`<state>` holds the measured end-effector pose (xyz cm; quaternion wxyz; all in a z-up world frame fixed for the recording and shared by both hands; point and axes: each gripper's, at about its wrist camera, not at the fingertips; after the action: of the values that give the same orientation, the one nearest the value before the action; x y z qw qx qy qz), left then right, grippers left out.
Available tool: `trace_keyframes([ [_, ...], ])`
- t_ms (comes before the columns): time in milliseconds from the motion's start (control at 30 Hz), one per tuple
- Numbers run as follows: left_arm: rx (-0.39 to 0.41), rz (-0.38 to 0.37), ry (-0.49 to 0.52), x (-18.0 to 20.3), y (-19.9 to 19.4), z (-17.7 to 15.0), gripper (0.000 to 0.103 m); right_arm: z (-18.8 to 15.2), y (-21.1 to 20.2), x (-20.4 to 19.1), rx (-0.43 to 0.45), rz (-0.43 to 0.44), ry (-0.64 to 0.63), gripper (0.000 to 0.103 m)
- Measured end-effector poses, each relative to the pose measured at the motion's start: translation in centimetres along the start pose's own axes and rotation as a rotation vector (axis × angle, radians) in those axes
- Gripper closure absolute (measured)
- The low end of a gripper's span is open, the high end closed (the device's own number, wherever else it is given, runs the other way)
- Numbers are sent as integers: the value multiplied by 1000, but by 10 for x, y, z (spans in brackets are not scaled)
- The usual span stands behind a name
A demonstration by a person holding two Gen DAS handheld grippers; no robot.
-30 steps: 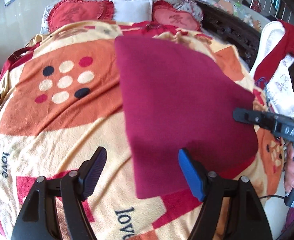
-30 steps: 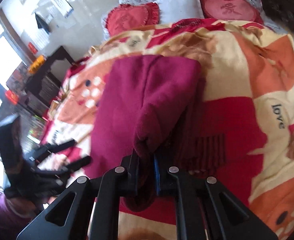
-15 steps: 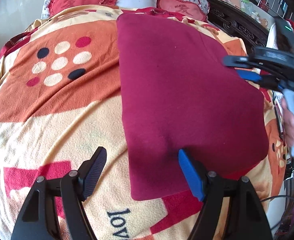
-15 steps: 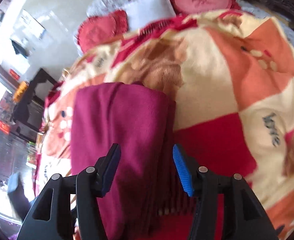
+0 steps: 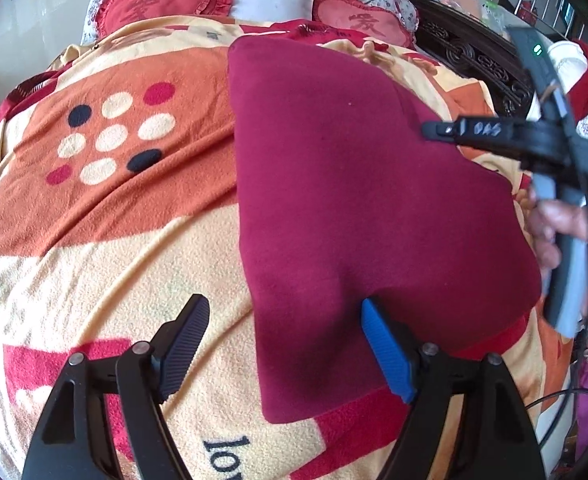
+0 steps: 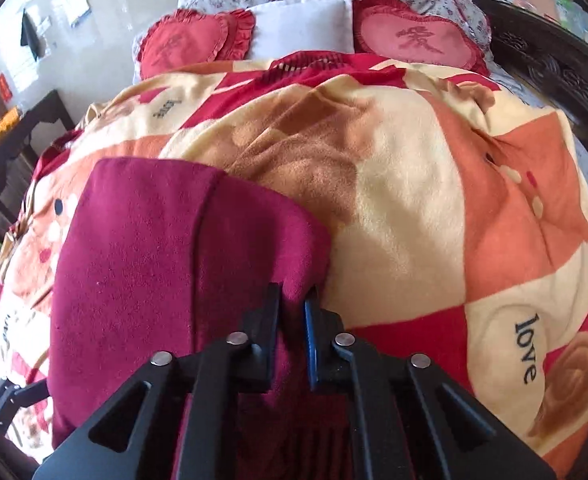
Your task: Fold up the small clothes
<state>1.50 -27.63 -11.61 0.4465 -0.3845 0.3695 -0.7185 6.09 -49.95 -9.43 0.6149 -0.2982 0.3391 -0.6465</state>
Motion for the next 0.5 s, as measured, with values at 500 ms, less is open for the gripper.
trace_keyframes([
  [500, 16, 23, 9, 7, 1, -4, 21, -31, -58, -61, 14, 60, -139, 95],
])
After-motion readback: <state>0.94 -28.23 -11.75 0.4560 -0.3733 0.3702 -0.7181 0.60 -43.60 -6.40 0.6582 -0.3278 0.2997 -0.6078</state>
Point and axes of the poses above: each gripper's, at about its wrist camera, not at the fingertips, and y roughly the way its jaws point, x to its right, z to its top, and after that the axes turned 14 degrees about -y, right-handed
